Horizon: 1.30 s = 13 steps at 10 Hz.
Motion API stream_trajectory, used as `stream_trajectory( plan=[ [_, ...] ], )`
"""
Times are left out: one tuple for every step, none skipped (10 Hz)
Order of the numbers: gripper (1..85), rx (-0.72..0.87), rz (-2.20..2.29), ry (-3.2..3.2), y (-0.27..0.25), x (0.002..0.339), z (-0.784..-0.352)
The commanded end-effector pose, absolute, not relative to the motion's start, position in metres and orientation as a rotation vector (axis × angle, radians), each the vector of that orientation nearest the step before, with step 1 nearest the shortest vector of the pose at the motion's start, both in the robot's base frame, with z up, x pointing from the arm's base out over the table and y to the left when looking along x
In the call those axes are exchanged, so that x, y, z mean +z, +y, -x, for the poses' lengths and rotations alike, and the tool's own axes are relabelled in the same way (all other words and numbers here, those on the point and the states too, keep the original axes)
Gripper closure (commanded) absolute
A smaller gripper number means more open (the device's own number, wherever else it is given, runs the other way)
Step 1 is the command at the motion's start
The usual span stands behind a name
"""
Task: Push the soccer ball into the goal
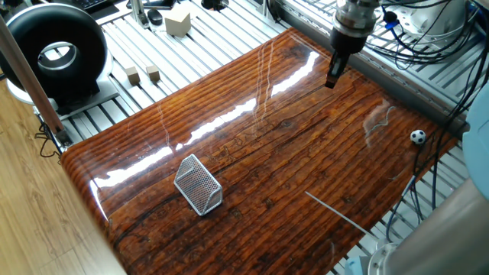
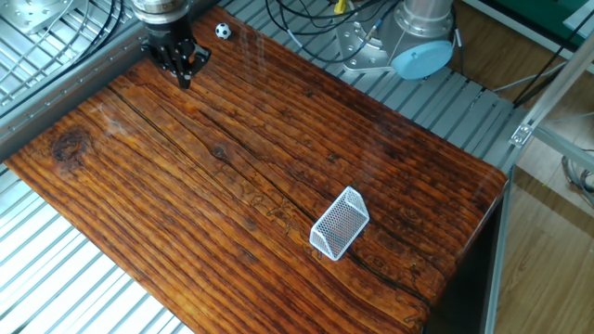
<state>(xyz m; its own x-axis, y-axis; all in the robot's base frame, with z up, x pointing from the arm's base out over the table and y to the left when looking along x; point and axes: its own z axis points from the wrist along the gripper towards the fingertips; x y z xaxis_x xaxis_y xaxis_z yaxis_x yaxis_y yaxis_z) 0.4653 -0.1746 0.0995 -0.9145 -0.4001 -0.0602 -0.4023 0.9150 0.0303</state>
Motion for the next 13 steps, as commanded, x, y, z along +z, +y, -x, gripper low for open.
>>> stream_trajectory(
  plan=[
    [84.7,0.06,0.576,3.02,-0.176,0.101,-0.469],
    [84.7,0.026,0.631,3.014,-0.182,0.101,-0.469],
    [84.7,-0.045,0.695,3.005,-0.193,0.101,-0.47],
    [84.7,-0.078,0.749,3.007,-0.202,0.106,-0.463],
    [84.7,-0.034,0.799,3.036,-0.208,0.115,-0.439],
    [84.7,-0.007,0.791,3.074,-0.214,0.121,-0.411],
    [84.7,0.014,0.81,3.09,-0.225,0.125,-0.39],
    [84.7,0.027,0.851,3.1,-0.241,0.123,-0.372],
    [84.7,0.101,0.89,3.163,-0.254,0.118,-0.336],
    [84.7,0.069,0.899,3.175,-0.271,0.109,-0.321],
    [84.7,0.07,0.877,3.194,-0.28,0.097,-0.308],
    [84.7,0.05,0.835,3.224,-0.287,0.085,-0.294],
    [84.7,0.071,0.786,3.287,-0.289,0.077,-0.271]
  ],
)
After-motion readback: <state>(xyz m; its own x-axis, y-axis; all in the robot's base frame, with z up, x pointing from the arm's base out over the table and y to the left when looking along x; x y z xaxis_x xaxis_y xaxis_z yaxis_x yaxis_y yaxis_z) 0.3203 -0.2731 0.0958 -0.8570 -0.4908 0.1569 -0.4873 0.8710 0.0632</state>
